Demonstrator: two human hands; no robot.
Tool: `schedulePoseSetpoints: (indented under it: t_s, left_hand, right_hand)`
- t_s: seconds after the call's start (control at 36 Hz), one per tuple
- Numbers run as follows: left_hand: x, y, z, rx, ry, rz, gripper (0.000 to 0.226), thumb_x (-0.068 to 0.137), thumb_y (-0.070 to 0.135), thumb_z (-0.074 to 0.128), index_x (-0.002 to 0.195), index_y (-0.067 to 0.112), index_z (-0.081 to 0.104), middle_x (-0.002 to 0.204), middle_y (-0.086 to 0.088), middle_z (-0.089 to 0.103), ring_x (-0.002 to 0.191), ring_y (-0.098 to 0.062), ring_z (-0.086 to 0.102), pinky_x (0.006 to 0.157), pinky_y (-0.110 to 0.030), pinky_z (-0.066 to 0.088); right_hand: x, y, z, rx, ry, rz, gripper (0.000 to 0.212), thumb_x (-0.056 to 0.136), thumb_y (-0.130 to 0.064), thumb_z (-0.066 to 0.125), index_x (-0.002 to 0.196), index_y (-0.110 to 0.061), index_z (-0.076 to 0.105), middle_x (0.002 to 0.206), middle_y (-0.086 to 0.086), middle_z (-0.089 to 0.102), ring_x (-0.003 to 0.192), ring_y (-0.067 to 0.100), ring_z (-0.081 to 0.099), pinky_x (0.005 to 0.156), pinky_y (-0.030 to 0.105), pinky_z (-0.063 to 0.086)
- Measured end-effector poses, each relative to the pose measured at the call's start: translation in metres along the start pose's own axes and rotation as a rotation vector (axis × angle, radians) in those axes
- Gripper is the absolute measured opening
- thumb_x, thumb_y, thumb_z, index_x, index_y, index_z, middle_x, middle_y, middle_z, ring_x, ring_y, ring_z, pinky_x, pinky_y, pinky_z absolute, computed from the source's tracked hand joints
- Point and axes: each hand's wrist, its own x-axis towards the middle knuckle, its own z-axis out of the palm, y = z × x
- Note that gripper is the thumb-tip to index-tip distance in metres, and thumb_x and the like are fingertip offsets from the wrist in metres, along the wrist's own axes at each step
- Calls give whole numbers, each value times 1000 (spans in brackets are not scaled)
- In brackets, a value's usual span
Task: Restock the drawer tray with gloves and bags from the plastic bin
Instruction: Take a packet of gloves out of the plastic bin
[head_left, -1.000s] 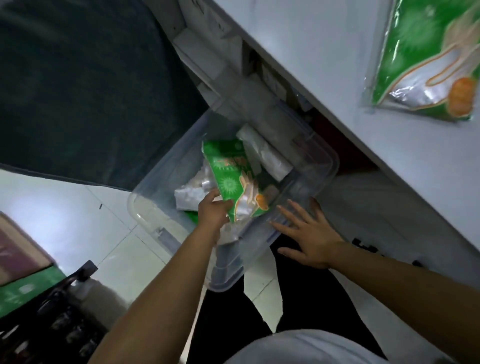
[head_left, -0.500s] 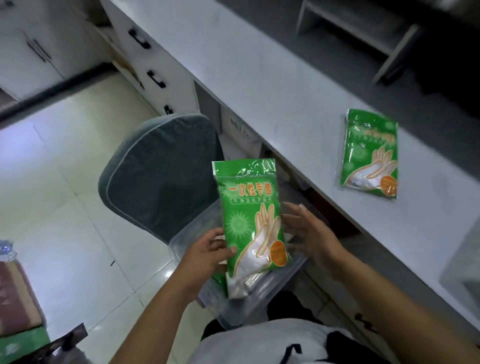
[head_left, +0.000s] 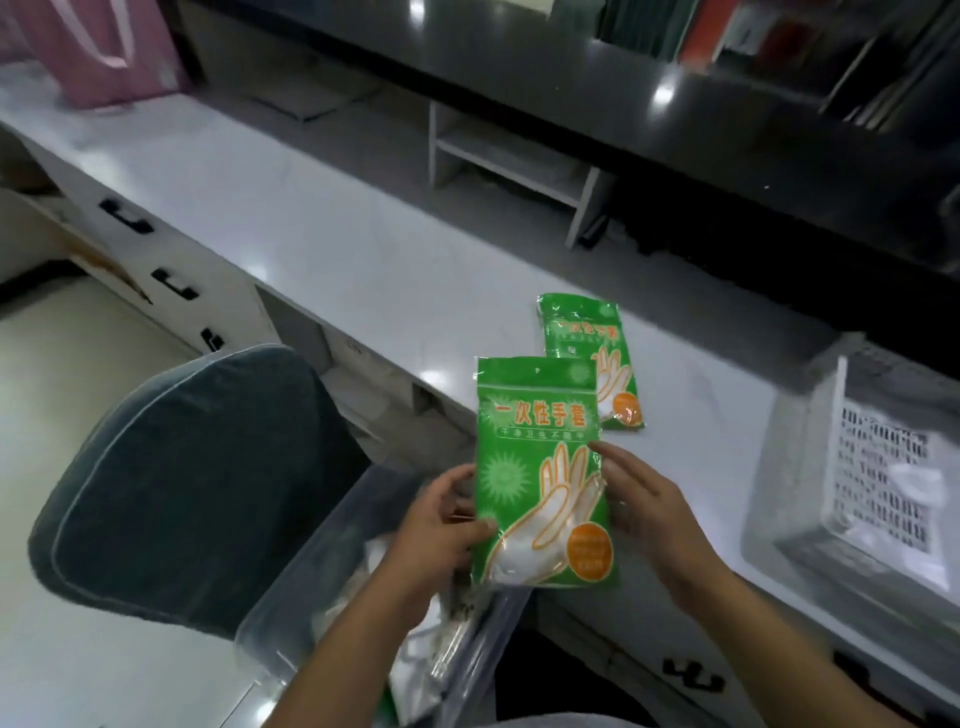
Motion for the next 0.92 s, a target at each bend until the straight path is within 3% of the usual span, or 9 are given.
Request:
schedulePoseSetpoints:
  t_s: [0.08,0.17,0.31,0.47,0.61,0.67,0.75,0.83,0.92]
  left_hand:
    - [21,6,26,19,6,10,60,81,-17,65,126,23,59,97,-5,70,73,-13,71,52,-25,53]
    - [48,20,53,47,27,30,59,83,-16,64,121,29,61,103,-9,70,87,-25,71,63,-35,56]
    - [105,54,100,150,57,39,58,85,-13,62,127,26,58,96,-13,67,80,-21,68,54,-26,52]
    - [179,73,130,193,111,-19,58,85,-13,61,129,25,56,89,-10,66,79,-25,68,70,-41,56]
    - [206,59,129,336,165,-71,57,84,-10,61,121,34,58,82,-4,66,60,-11,68,50,-21,49]
    - [206,55,125,373,181,-86,57,83,-7,63,118,37,58,85,-4,66,61,-10,68,49,-22,50]
    - [204,53,119,420,198,-114,52,82,-3,66,121,30,63,89,-4,66,70,-16,69,62,-30,58]
    - [209,57,115,481,233,-110,56,83,5,71,134,24,57,109,-8,65,87,-20,67,68,-30,54]
    - [222,70,116,306,230,-172,63,84,10,74,141,22,47,121,-9,65,94,-20,71,67,-32,55]
  right_hand:
    - [20,7,-23,-179,-1,-60,46,79,-35,74,124,-37,65,126,-2,67,113,17,63,93,41,54]
    - [51,4,-45,-356,-10,-150,59,79,-28,81,132,-39,58,143,-8,51,128,14,51,101,44,49]
    - [116,-13,-75,-573,-9,-240,70,77,-41,80,140,-45,49,149,-2,40,135,17,43,110,46,40]
    - [201,-18,-89,-782,21,-220,76,77,-50,76,145,-38,45,150,5,42,134,30,40,111,46,34]
    - [225,8,-85,-884,-100,-99,86,76,-62,68,150,-48,26,159,7,30,137,34,37,110,44,34]
    - [221,16,-83,-922,-95,-116,88,76,-65,65,151,-49,22,160,9,29,137,35,38,107,44,35]
    - [216,20,-83,-942,-88,-130,90,75,-68,63,151,-50,19,160,8,27,138,33,37,107,45,35]
    - [217,18,-83,-922,-90,-116,89,75,-67,63,151,-51,20,162,8,24,140,30,32,109,45,32]
    - [218,17,-82,-864,-95,-95,88,75,-63,67,151,-49,25,161,9,24,140,30,28,109,45,32]
